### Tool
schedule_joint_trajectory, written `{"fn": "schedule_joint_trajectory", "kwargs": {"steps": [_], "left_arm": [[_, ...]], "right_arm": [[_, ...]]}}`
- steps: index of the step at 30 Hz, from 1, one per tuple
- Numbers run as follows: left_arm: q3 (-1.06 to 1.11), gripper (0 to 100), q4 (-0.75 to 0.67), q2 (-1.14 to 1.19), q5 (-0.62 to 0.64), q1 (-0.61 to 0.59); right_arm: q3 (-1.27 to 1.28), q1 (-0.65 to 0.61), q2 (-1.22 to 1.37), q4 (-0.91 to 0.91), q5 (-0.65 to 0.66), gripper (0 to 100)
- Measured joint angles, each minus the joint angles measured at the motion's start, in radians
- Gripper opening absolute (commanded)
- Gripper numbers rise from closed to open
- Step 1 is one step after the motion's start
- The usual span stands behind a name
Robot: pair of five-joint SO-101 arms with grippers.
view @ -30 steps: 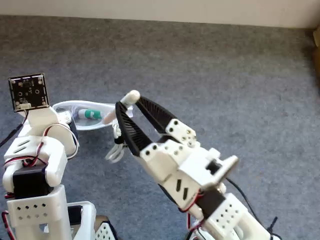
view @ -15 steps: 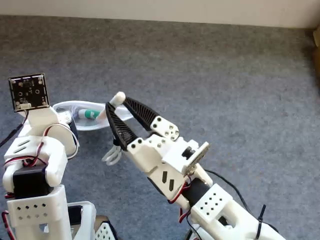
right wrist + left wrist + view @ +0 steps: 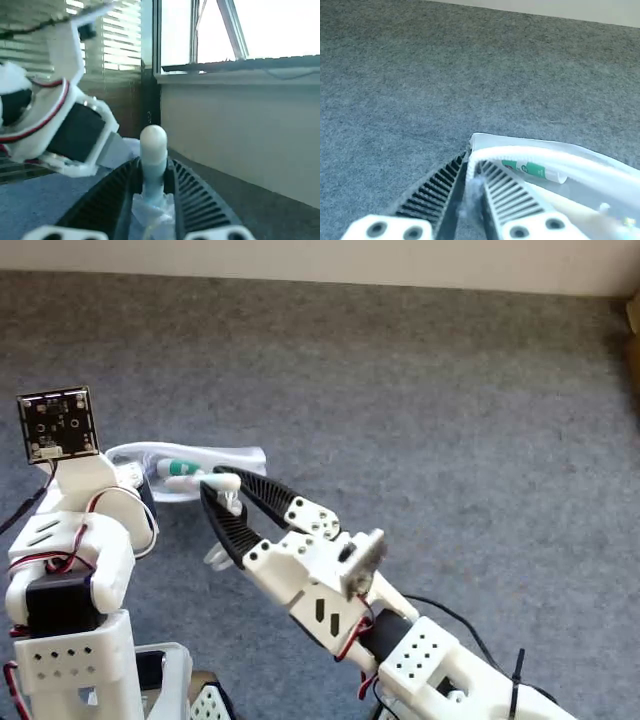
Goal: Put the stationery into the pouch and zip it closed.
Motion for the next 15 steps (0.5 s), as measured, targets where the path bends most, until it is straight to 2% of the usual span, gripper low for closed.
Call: {"fn": "schedule_joint_trajectory", "kwargs": {"steps": [3,15], "left_arm": [[0.000,1,0.000,0.000,0.000,0.000],[0.000,1,0.000,0.000,0.000,0.008]], "right_arm": [[-0.002,-0.021,-0.012,0.126,0.000,23.4],[-0.003,-0.035,-0.014,0.181,0.003,23.5]]}}
